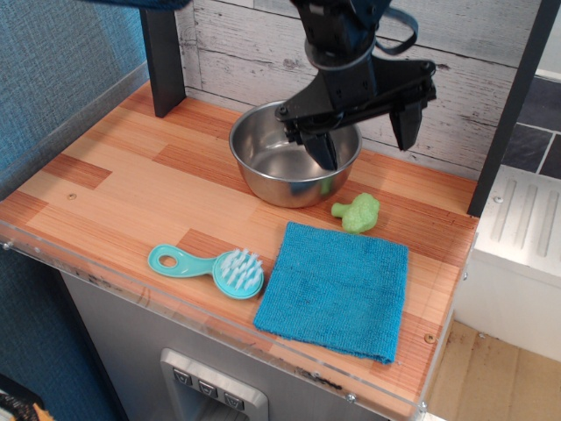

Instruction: Move the broccoli to the left side of the bowl

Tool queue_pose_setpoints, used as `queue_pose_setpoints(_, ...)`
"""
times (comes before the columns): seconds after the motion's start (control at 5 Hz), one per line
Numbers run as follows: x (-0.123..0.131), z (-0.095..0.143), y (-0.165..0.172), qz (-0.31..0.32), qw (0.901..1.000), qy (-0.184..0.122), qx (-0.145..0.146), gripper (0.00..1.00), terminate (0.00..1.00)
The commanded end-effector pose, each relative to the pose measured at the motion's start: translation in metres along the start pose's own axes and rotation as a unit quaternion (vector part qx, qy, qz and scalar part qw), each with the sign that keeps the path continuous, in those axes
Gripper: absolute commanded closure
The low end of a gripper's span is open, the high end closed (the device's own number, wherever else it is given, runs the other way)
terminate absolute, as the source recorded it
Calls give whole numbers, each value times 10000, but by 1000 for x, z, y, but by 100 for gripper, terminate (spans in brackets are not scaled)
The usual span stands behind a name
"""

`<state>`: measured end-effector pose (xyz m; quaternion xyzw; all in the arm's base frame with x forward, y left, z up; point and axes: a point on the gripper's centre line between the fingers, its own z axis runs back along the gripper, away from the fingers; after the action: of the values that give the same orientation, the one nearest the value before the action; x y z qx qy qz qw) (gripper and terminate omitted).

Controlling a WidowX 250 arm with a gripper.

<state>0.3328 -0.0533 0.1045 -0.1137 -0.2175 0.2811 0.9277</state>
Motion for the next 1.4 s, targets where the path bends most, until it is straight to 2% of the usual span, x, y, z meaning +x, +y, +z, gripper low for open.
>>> queue_pose_setpoints(0.0,-6,-19,-5,-75,9999,17,106,0,0)
queue_pose_setpoints(0.4,-7,-53,6,-73,9986,123,517,0,0)
queue_pose_setpoints(0.8,-6,-80,13,31,9981,76,614,0,0)
queue_pose_setpoints(1.0,-6,-84,1,-20,9981,87,615,100,0)
queue_pose_setpoints(1.2,-10,-82,-4,-9,9981,79,617,100,0)
